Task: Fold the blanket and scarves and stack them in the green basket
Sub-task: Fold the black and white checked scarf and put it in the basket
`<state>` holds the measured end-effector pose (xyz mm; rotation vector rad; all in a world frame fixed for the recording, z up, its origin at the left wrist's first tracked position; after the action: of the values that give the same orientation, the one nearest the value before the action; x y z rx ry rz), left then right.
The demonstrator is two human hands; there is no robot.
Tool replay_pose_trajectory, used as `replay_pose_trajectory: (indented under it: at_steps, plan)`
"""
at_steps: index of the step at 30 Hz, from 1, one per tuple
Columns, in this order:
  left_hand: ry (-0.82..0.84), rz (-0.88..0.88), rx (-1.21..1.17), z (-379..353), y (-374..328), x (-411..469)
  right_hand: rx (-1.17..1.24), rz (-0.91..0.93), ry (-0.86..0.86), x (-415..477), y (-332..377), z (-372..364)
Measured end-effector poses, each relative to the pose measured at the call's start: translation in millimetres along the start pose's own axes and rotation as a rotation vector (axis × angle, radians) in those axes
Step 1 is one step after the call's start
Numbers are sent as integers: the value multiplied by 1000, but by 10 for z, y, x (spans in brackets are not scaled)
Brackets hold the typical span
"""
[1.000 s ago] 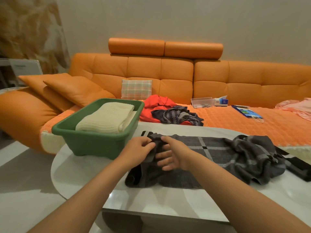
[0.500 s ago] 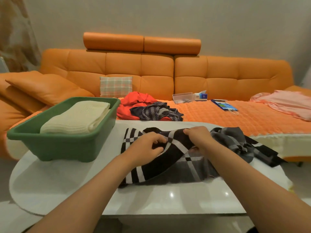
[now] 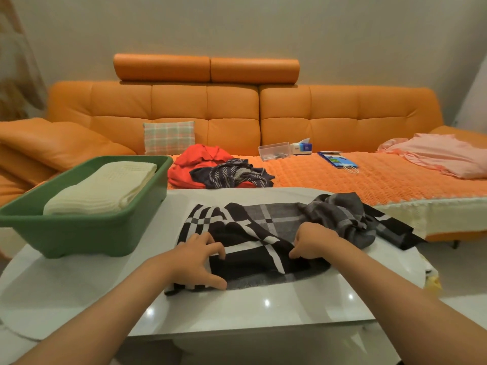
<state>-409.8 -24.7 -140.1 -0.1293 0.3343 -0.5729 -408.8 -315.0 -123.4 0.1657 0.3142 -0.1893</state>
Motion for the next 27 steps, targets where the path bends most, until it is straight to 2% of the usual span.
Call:
replay_pose_trajectory:
  at_steps: [3,5,8,11,15,20,23,27]
  plan:
    - [32,8,-87,82,67,-15,-50,34,50,3,73,49]
    - [-9,11,-149,125,91,6,11,80,6,22,152,102]
    - [-204,40,-148,206,143,132,192,184,-128,128,309,143]
    - [-420,66,-126,275,251,321,212,246,-257,300,513,120]
    - [-586,109,-193,232,466,544,216,224,-278,700,792,-17]
    - [-572,165,-271,106,682,698,231,142,-241,1024,1041,-134]
    - [-545,204,-306,51,780,751,376,173,-236,1156,1120,-183]
    - [-570,150,-246,-25,793,742,629,255,-283,1159,1142,-134]
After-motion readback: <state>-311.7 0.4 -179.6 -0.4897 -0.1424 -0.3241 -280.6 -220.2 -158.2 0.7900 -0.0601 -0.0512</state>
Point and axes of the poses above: each hand's wrist, its own x-axis towards the middle knuckle, its own z-axis out of the back of the hand, y = z × x, the point moved 2 cm from there along x, towards the middle knuckle, and after that the axes turned 3 degrees about y, right-handed, at the moved point
